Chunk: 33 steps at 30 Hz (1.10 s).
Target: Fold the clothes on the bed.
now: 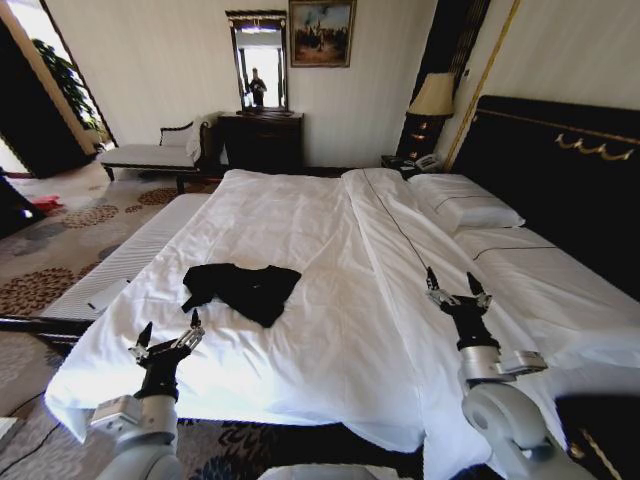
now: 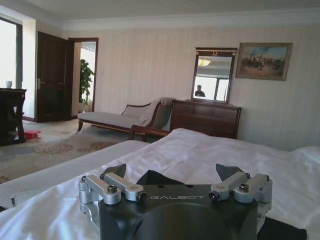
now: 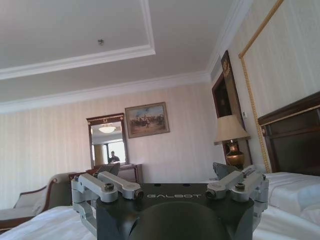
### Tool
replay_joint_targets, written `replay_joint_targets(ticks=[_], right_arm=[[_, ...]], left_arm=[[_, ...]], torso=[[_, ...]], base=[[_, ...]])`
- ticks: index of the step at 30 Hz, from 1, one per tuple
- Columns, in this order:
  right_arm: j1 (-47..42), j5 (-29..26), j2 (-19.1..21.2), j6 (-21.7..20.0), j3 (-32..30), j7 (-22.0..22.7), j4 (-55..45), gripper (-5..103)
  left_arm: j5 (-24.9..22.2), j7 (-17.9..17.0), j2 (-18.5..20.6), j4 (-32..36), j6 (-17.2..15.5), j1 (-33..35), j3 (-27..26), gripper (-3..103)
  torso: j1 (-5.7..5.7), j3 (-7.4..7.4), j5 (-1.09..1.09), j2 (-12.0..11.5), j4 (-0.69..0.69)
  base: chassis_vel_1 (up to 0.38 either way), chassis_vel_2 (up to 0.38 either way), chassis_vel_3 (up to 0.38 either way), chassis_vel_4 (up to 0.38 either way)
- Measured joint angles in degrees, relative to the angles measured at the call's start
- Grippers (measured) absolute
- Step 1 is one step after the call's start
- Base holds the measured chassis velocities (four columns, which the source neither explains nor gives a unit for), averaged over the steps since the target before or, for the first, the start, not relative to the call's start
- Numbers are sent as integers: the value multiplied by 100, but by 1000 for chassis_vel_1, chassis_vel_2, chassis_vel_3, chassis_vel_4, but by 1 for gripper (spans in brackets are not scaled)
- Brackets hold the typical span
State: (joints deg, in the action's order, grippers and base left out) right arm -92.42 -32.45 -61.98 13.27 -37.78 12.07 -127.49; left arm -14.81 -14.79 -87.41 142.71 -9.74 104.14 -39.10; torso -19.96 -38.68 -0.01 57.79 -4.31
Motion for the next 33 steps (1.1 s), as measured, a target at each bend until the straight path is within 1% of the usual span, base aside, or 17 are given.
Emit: replay_joint_targets(ticks=[1, 3, 5, 6, 8, 9, 11, 12, 13, 15, 16, 19, 20, 24, 27, 30, 33], right_arm=[[-34, 13, -197, 64, 116, -248, 48, 100], [-51, -31, -223, 56, 155, -315, 58, 100], [-84, -137, -233, 11, 289, -481, 130, 100], [-94, -117, -247, 4, 314, -577, 205, 100], [-176, -67, -310, 124, 291, -819, 336, 100], [-176, -67, -310, 124, 291, -819, 336, 100], [-316, -41, -364, 268, 199, -1074, 435, 100], [-449, 4, -473, 425, 81, -1319, 546, 100], [-449, 4, -473, 425, 81, -1319, 546, 100], [-542, 70, -704, 581, -43, -1478, 640, 100], [-564, 83, -840, 672, -100, -1556, 689, 100], [-525, 103, -909, 741, -124, -1570, 759, 100], [-416, 107, -950, 764, -111, -1551, 867, 100], [-223, 106, -1080, 751, -53, -1498, 914, 100], [-144, 123, -1127, 720, 5, -1496, 905, 100], [25, 128, -1159, 693, 154, -1494, 948, 100], [58, -10, -1180, 625, 256, -1479, 942, 100]], left_arm=[[102, -17, 42, -58, -159, -84, 48, 100], [140, -5, 58, -78, -193, -105, 58, 100], [238, 65, 138, -161, -256, -217, 97, 100], [191, 81, 205, -185, -277, -272, 106, 100], [-26, 87, 375, -182, -303, -298, 103, 100], [-26, 87, 375, -182, -303, -298, 103, 100], [-225, 88, 547, -176, -309, -302, 107, 100], [-357, 88, 672, -240, -270, -402, 149, 100], [-357, 88, 672, -240, -270, -402, 149, 100], [-388, 87, 683, -342, -217, -530, 225, 100], [-347, 94, 639, -402, -203, -605, 336, 100], [-254, 95, 569, -448, -194, -650, 414, 100], [-100, 95, 478, -499, -186, -672, 508, 100], [-28, 90, 352, -507, -184, -711, 590, 100], [-54, 86, 285, -446, -186, -744, 598, 100], [-256, 23, 205, -261, -197, -725, 593, 100], [-339, -4, 164, -140, -203, -662, 566, 100]], torso=[[0, 0, 0, 0, 0], [0, 0, 0, 0, -1], [0, 0, -1, 0, 0], [0, 0, -1, 0, 1], [0, 0, 1, 0, 1], [0, 0, 1, 0, 1], [0, 0, 2, 0, 1], [0, 0, 0, 0, 0], [0, 0, 0, 0, 0], [1, 1, 0, 0, -4], [1, 1, 0, 0, -3], [1, 1, -1, 0, -1], [0, 0, 1, 0, 2], [0, 0, 1, 0, 1], [0, 0, 1, 0, 0], [0, 0, 0, 0, 1], [0, 0, 1, 0, 1]], base=[[0, 0, 0, 0], [0, 0, 0, 0], [0, 0, 0, 0], [0, 0, 0, 0], [0, 0, 0, 0], [0, 0, 0, 0], [0, 0, 0, 0], [0, 0, 0, 0], [0, 0, 0, 0], [0, 0, 0, 0], [0, 0, 0, 0], [0, 0, 0, 0], [0, 0, 0, 0], [0, 0, 0, 0], [0, 0, 0, 0], [0, 0, 0, 0], [0, 0, 0, 0]])
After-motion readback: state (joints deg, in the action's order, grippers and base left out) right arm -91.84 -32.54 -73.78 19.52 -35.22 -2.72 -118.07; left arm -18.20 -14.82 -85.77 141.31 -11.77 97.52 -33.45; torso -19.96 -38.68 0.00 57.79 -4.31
